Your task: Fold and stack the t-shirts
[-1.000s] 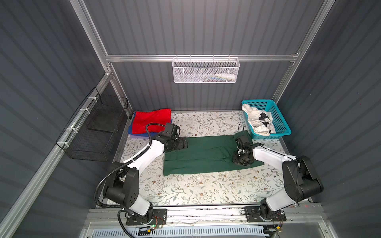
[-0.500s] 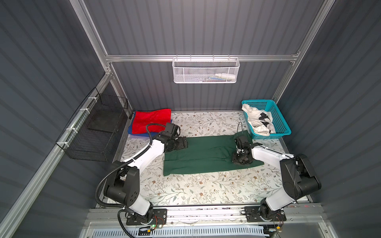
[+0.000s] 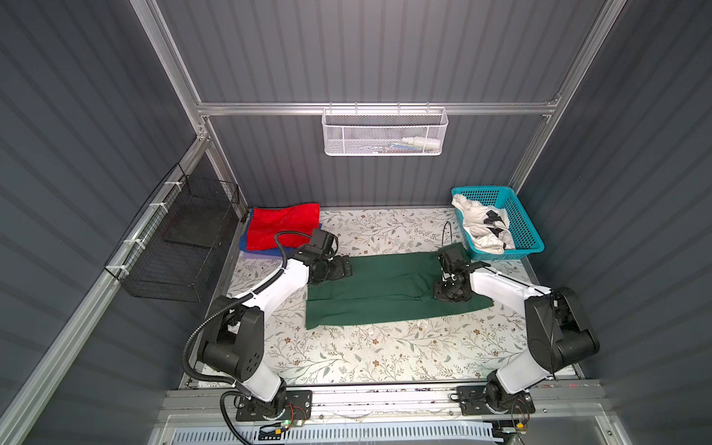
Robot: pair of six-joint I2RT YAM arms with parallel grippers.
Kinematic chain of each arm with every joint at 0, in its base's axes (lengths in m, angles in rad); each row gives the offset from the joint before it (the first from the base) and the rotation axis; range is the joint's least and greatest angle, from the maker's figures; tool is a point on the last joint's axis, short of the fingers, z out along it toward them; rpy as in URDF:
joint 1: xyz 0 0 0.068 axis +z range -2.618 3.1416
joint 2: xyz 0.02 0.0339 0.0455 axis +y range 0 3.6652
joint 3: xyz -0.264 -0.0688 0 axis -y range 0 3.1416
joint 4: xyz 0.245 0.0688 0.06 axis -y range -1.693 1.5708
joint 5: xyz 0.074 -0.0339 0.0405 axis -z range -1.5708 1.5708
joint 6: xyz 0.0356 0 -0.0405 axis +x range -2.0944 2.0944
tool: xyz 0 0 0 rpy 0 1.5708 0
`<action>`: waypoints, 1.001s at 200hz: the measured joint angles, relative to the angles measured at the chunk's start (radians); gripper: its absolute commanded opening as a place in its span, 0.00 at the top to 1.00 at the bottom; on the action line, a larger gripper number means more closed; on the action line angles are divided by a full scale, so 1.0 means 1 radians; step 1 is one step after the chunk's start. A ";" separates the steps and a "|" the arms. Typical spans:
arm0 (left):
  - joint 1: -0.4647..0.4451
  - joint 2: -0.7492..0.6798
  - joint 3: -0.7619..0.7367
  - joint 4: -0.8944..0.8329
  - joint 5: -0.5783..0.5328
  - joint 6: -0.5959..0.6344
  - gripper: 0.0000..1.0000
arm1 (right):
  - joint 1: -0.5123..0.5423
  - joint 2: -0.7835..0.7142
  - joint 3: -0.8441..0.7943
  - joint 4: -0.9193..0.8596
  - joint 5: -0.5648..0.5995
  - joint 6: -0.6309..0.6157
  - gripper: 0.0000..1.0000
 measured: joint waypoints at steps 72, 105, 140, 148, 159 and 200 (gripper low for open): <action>0.000 0.013 0.000 0.003 0.015 -0.006 0.05 | 0.008 0.052 0.055 -0.024 0.012 -0.027 1.00; 0.000 0.013 0.000 0.003 0.015 -0.006 0.05 | 0.008 0.063 0.129 -0.047 0.017 -0.035 0.98; 0.000 0.029 0.000 0.010 0.019 -0.006 0.04 | 0.010 0.159 0.266 -0.077 0.020 -0.056 0.93; 0.000 0.037 0.000 0.010 0.019 -0.006 0.04 | 0.012 0.185 0.290 -0.083 0.021 -0.060 0.91; 0.000 0.048 0.000 0.010 0.024 -0.006 0.04 | 0.017 0.217 0.315 -0.097 0.027 -0.071 0.90; 0.000 0.059 0.000 0.011 0.031 -0.006 0.02 | 0.050 0.269 0.366 -0.145 0.050 -0.098 0.88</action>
